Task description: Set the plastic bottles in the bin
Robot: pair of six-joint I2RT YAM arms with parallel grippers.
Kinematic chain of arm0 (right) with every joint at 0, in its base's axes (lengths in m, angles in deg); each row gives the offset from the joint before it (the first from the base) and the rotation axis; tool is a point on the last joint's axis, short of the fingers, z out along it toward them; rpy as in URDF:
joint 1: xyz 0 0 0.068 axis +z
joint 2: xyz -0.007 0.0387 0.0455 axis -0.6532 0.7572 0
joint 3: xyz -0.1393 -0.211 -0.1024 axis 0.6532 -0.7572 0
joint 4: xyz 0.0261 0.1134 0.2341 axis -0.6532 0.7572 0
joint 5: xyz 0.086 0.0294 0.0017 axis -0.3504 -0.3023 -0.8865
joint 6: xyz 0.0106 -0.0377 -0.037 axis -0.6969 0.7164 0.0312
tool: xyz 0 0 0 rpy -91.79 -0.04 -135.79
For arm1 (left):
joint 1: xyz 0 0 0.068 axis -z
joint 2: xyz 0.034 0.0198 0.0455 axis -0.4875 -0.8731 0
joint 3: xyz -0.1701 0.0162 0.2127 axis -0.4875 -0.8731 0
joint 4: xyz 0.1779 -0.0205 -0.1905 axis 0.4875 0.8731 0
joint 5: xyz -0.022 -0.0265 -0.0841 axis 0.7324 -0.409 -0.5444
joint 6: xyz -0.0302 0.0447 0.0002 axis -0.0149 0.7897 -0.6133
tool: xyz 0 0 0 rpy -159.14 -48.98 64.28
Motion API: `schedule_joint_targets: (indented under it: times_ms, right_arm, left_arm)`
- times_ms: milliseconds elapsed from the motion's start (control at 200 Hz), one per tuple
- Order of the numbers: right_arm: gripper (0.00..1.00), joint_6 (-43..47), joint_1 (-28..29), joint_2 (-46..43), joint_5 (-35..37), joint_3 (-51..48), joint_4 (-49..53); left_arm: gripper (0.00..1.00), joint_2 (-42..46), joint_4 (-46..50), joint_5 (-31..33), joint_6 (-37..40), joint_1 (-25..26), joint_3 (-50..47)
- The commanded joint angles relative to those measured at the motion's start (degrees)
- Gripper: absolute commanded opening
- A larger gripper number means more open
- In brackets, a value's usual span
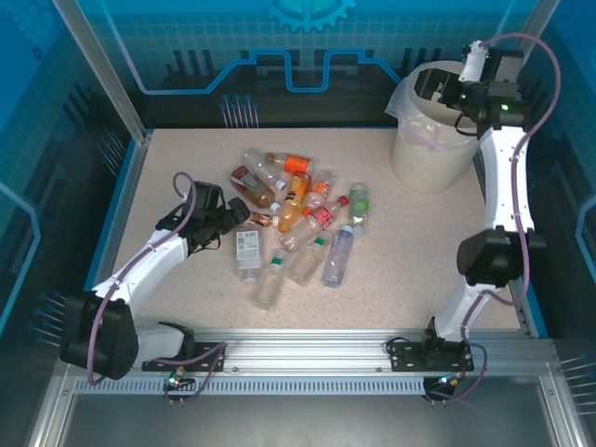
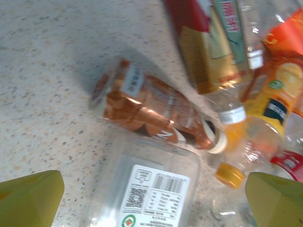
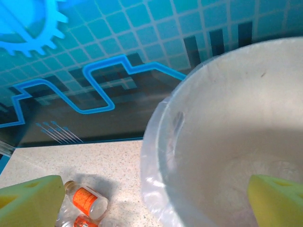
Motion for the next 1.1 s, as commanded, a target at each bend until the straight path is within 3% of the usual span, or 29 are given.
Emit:
schedule_joint_targets:
  times_ms: [0, 105, 220, 510, 700, 940, 1095]
  right_arm:
    - [1.0, 3.3, 1.1, -7.5, -1.2, -7.8, -3.2]
    - [1.0, 5.2, 2.3, -15.5, -1.9, -17.2, -5.6]
    - [1.0, 7.3, 4.4, -23.9, -1.6, -27.9, -7.6]
    - [1.0, 7.1, 9.6, -39.4, 3.1, -48.4, -10.6]
    - [1.0, 5.9, 9.7, -43.2, 5.4, -52.8, -10.9]
    - [1.0, 5.9, 9.8, -43.3, 5.1, -52.7, -9.5]
    - [1.0, 5.1, 9.9, -43.0, 4.8, -52.9, -9.6]
  left_arm:
    - [0.99, -1.8, 2.4, 3.2, -7.6, 0.1, 1.5]
    - [0.99, -2.6, 2.1, 0.5, -8.5, 0.4, 1.5]
    - [0.99, -1.9, 0.6, -4.8, 0.3, 1.7, 0.0]
    - [0.99, -1.6, 7.3, -1.4, 12.4, 10.8, -1.5]
    - [0.99, -5.6, 10.0, 0.2, 14.7, 13.4, -1.2]
    - [0.99, -10.4, 13.4, 6.5, 13.2, 15.0, -0.9]
    - [0.99, -11.8, 10.2, 3.9, 13.0, 15.0, -2.1]
